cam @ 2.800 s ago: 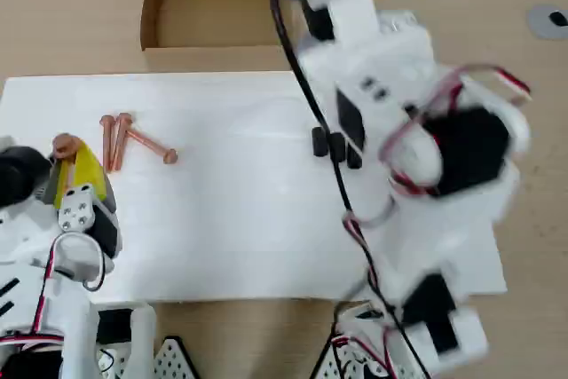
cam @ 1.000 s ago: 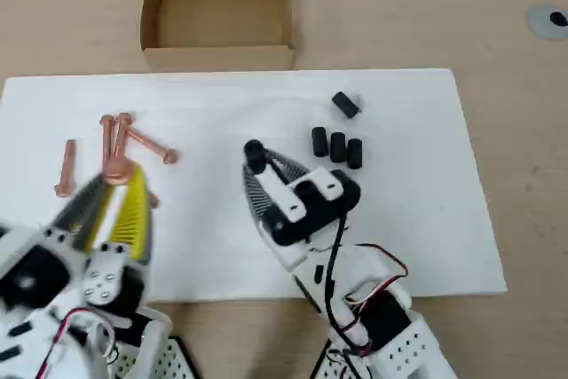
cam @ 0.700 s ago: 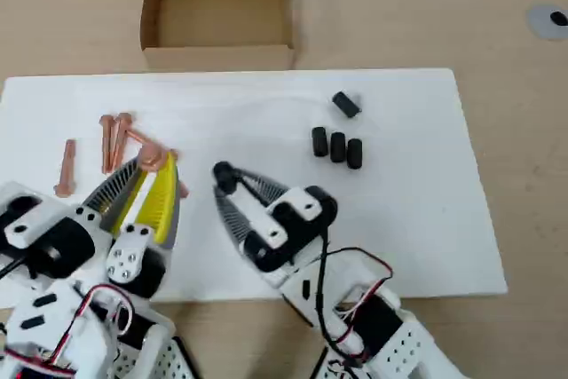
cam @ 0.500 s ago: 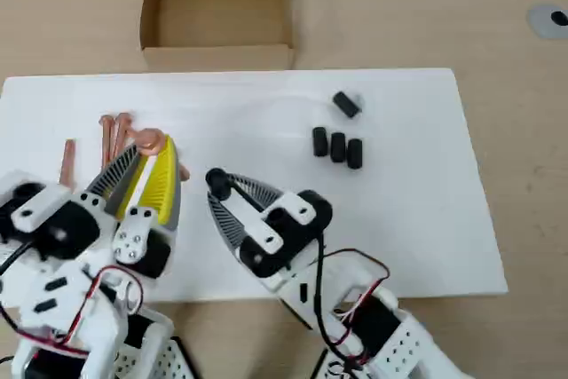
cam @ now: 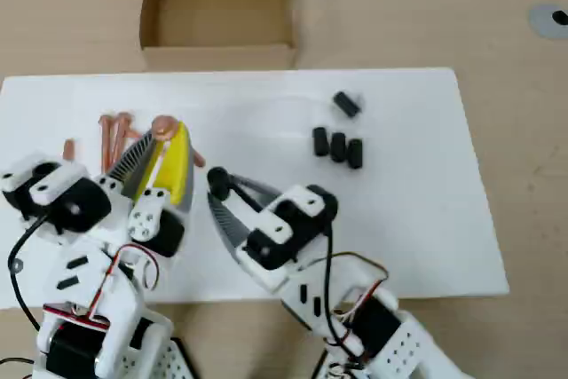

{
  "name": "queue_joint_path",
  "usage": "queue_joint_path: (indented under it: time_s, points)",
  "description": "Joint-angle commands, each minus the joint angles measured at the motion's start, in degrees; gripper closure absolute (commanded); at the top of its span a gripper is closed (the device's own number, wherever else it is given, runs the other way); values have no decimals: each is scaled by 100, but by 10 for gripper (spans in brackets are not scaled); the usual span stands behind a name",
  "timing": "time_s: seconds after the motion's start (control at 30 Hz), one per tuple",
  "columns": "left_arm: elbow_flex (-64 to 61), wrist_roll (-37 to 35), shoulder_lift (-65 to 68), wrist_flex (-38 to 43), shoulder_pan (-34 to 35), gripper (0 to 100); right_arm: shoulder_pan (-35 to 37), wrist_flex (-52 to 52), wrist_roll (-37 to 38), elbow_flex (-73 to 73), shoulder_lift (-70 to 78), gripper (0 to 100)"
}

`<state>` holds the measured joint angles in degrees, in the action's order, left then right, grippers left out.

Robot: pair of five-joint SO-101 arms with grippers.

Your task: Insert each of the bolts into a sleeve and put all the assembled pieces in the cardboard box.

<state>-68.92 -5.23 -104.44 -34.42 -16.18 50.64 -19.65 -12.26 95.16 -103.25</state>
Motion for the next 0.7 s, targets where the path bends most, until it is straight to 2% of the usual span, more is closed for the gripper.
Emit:
queue_joint_path:
  time_s: [0.0,0.2,0.47,0.67]
  points:
    - [35,-18,-22,229,62,994,84,158,-44,-22,-514,989]
    - [79,-18,-13,211,35,994,163,149,-53,66,-514,989]
    - [44,0,-13,193,-527,994,356,167,-35,163,-514,989]
    - [97,360,-13,-229,-501,994,338,167,-26,163,-514,989]
